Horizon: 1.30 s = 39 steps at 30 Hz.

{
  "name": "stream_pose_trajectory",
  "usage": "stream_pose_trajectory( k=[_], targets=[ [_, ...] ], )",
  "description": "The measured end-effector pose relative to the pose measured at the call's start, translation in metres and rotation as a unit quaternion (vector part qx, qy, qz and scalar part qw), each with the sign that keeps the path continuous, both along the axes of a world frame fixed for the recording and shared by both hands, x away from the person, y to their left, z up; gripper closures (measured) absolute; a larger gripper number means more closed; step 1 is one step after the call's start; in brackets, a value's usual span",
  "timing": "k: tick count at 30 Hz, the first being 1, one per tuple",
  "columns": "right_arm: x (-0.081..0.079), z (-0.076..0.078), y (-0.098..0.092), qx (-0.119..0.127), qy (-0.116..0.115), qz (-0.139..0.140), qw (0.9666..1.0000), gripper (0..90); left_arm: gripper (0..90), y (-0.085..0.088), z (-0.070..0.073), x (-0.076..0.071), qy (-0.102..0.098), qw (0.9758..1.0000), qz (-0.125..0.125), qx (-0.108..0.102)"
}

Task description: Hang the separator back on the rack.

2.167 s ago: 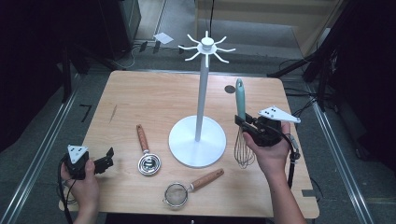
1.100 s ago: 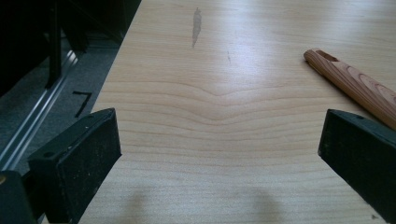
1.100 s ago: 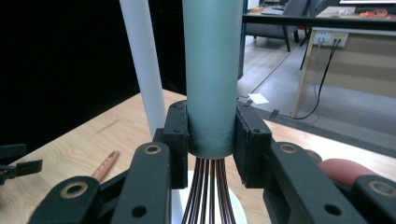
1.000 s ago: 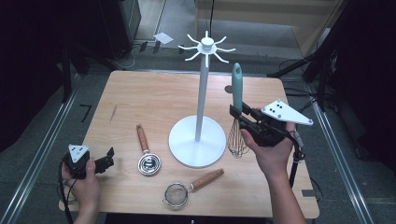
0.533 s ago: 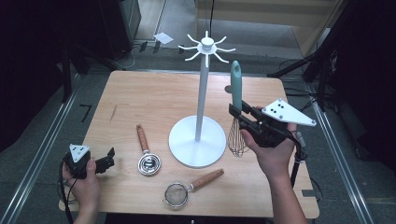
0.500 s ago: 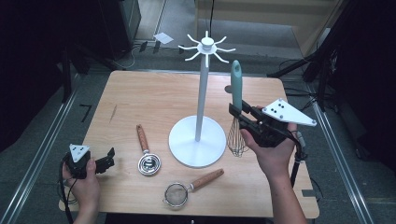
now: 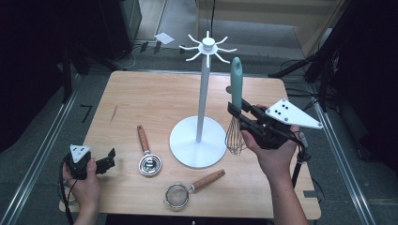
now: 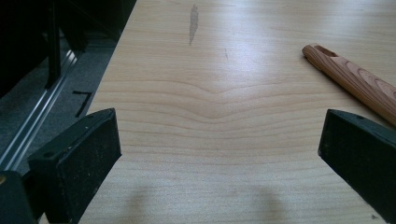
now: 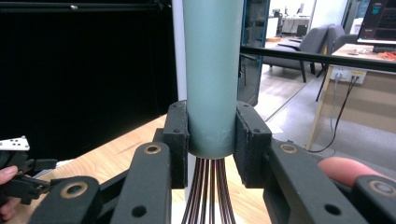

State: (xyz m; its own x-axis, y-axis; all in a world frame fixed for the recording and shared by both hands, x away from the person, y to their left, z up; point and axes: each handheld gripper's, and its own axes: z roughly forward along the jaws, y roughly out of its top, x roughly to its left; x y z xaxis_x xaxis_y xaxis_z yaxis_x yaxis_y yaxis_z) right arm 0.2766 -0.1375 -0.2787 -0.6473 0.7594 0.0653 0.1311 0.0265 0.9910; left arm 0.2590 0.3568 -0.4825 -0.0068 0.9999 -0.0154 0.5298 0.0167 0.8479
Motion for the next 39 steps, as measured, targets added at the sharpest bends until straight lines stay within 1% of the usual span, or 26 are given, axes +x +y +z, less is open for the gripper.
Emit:
stream_pose_trajectory(
  k=[4,5,10,16,20,23,31,36,39],
  targets=[
    [-0.001,0.001,0.0,0.003,0.001,0.009,1.0,71.0,0.0,0.0,0.0,0.0,0.001,1.0,-0.001,-0.002],
    [0.001,0.002,0.0,0.01,0.005,0.02,0.9997,71.0,0.0,0.0,0.0,0.0,0.0,1.0,-0.001,-0.005],
    [0.001,0.002,0.0,0.017,0.004,0.03,0.9994,71.0,0.0,0.0,0.0,0.0,0.0,1.0,-0.001,-0.005],
    [0.003,0.002,0.003,0.011,0.004,0.03,0.9995,71.0,0.0,0.0,0.0,0.0,0.0,1.0,-0.002,-0.005],
    [0.005,0.001,0.006,0.016,0.009,0.034,0.9993,71.0,0.0,0.0,0.0,0.0,0.0,1.0,-0.002,-0.006],
    [0.006,0.002,0.008,0.012,0.011,0.035,0.9992,71.0,0.0,0.0,0.0,0.0,0.0,1.0,-0.001,-0.005],
    [0.012,0.001,0.012,0.018,0.016,0.039,0.999,71.0,0.0,0.0,0.0,0.0,0.0,1.0,-0.001,-0.005],
    [0.014,-0.001,0.016,0.022,0.02,0.039,0.9988,71.0,0.0,0.001,0.0,0.0,0.0,0.9999,-0.001,-0.013],
    [0.015,-0.003,0.018,0.021,0.018,0.036,0.999,71.0,0.0,0.001,0.0,0.001,0.0,0.9999,-0.002,-0.012]
  ],
)
